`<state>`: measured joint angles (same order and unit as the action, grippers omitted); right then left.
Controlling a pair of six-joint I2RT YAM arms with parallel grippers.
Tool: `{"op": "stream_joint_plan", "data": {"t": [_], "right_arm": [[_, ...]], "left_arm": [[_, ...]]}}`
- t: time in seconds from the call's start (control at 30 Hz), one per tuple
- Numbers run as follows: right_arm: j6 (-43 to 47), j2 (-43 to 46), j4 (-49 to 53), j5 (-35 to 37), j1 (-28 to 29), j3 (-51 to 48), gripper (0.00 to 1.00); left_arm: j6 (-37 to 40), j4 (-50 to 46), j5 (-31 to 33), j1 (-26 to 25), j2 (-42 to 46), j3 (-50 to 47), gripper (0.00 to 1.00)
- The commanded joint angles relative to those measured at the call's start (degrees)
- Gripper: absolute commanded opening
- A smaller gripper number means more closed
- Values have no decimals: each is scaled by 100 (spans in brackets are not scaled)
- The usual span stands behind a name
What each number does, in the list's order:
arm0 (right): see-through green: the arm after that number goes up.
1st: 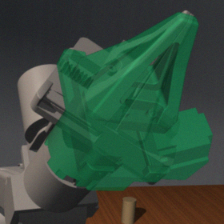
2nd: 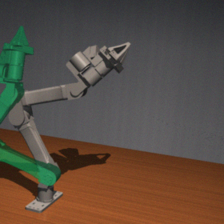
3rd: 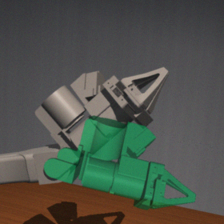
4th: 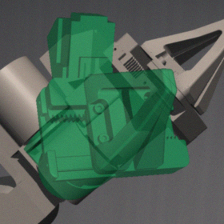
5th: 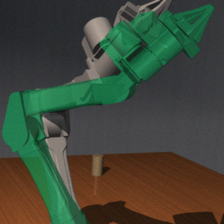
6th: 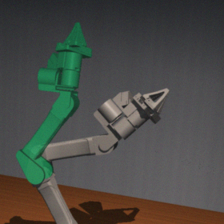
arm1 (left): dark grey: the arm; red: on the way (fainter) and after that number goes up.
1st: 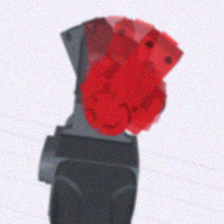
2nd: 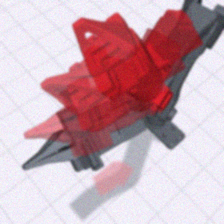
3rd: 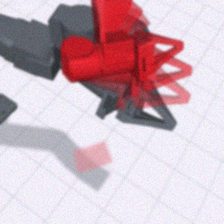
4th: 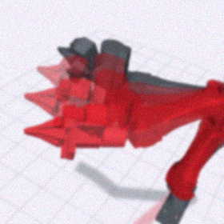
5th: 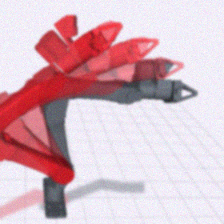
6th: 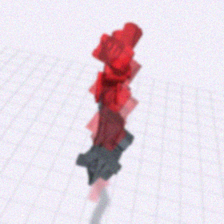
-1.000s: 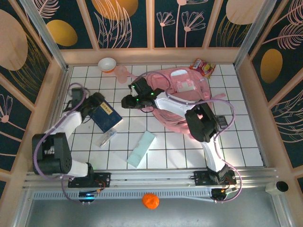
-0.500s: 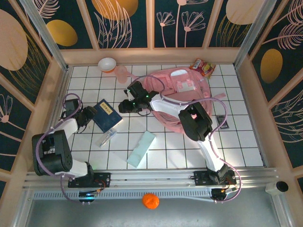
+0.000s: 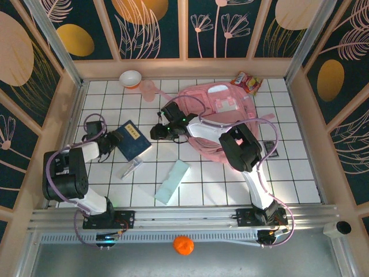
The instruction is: Pack the student bag
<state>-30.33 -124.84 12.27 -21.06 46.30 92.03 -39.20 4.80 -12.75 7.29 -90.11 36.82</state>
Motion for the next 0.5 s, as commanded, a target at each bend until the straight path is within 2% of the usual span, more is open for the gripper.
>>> {"op": "stream_joint_plan", "data": {"t": [0.0, 0.17, 0.33, 0.47], "right_arm": [[-122, 366, -199, -5, -137, -179, 46], [54, 553, 291, 229, -192, -234, 46], [299, 632, 959, 614, -285, -102, 47], [624, 378, 1225, 527, -415, 241, 46]], "left_arm": [[-233, 352, -486, -602, -197, 165, 42], [-323, 579, -837, -1088, -214, 432, 41], [-18, 162, -702, -1051, 202, 570, 47], [30, 311, -1053, -903, 452, 162, 45]]}}
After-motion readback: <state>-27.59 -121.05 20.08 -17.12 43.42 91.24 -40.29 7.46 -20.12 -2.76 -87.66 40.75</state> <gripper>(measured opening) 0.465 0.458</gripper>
